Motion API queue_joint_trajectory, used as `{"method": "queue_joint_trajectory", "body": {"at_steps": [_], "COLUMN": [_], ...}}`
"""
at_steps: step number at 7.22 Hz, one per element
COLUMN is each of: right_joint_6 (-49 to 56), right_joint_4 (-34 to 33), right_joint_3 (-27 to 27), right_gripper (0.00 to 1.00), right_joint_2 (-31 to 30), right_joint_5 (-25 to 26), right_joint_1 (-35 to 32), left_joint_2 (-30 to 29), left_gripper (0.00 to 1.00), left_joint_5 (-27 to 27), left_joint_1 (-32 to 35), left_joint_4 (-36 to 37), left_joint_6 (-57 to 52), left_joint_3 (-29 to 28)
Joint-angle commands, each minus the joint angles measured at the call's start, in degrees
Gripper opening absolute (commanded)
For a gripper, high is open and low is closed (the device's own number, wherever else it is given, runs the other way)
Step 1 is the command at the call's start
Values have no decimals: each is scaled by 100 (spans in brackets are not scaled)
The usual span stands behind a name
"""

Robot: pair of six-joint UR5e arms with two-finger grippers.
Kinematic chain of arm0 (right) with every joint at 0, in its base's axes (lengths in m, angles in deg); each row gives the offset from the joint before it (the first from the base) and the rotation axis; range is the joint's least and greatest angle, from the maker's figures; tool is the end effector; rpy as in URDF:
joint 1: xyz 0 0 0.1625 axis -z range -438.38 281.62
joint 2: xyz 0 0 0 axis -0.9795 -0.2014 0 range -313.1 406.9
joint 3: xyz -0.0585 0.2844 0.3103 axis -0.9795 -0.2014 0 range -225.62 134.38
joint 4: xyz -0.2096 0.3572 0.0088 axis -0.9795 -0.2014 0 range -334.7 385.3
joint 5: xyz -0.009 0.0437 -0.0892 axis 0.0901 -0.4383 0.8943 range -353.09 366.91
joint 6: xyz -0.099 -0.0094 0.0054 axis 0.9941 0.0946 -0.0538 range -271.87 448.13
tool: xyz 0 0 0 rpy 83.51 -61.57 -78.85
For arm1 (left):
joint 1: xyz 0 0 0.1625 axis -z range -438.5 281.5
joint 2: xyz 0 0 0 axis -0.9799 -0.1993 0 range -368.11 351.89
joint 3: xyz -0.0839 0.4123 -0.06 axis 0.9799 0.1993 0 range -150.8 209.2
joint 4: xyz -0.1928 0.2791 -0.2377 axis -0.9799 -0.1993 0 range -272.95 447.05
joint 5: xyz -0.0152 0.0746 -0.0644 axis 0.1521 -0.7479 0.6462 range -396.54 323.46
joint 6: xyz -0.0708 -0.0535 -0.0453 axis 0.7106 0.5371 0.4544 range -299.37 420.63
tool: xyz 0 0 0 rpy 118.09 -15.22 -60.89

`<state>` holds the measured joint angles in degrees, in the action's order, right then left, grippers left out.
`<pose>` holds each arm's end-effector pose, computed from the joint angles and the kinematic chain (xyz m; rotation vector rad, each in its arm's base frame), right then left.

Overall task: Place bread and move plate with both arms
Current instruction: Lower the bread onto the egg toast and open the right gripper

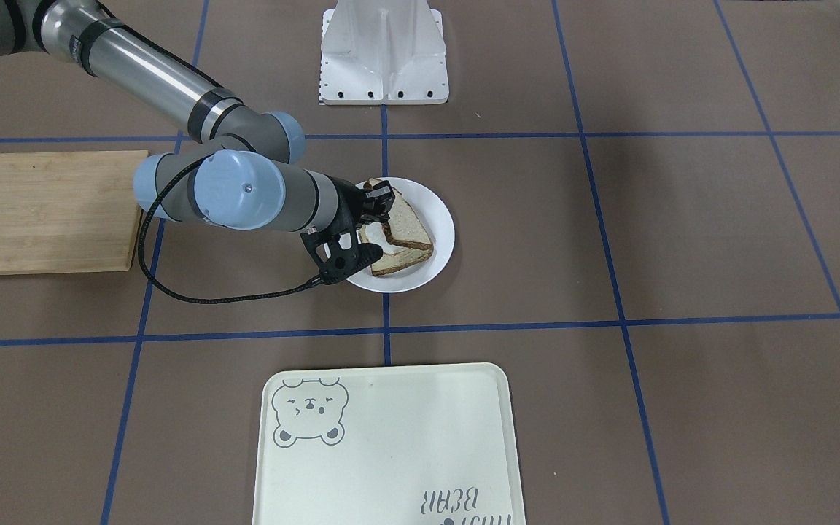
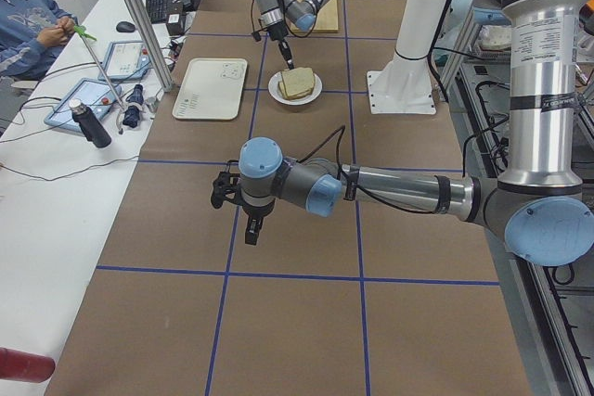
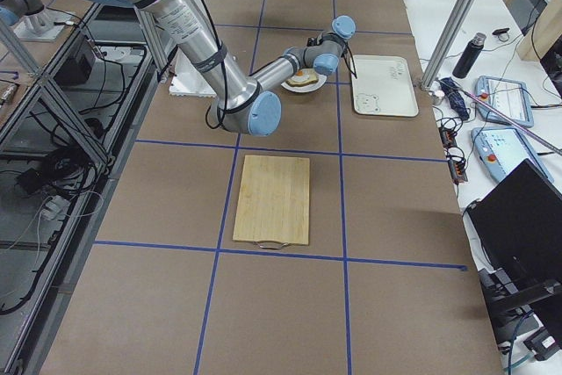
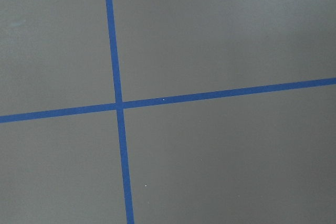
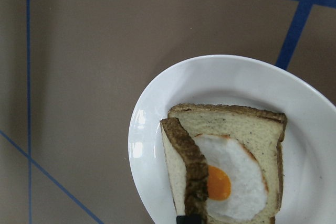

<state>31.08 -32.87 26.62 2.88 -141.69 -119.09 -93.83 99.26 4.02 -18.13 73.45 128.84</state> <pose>-0.5338 -0.5231 0.2119 -0.1683 -1.3084 -0.4190 0.0006 -0.4805 0.5797 0.1944 0.8374 0.0560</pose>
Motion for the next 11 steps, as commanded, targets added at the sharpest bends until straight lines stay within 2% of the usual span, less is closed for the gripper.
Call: {"method": "queue_joint_trajectory", "body": {"at_steps": [1, 2, 5, 6, 8, 9, 10, 11], "right_joint_6": [27, 123, 124, 124, 55, -120, -261, -262], "right_joint_4": [-2, -2, -2, -2, 7, 7, -63, -107], "right_joint_3": [0, -17, -44, -44, 52, 349, 996, 1333], "right_gripper": [0, 0, 38, 39, 44, 50, 59, 59], "right_joint_2": [-106, -124, -116, -116, -124, -333, -814, -1271], "right_joint_5": [7, 7, 112, 138, 182, 522, 1126, 1262], "right_joint_1": [-42, -42, -42, -42, -225, -322, -427, -768], "left_joint_2": [-33, -41, -42, -68, -356, -393, -454, -690], "left_gripper": [99, 99, 99, 99, 99, 99, 99, 99], "left_joint_5": [0, 0, 0, 8, 113, 366, 760, 816], "left_joint_1": [1, 1, 10, 1, -25, -52, -209, -593], "left_joint_4": [6, 6, 6, 15, -72, -630, -1018, -1414], "left_joint_6": [2, 2, 11, 37, 1539, 2175, 2800, 3667], "left_joint_3": [-7, 2, 2, 2, 133, 125, 134, 169]}}
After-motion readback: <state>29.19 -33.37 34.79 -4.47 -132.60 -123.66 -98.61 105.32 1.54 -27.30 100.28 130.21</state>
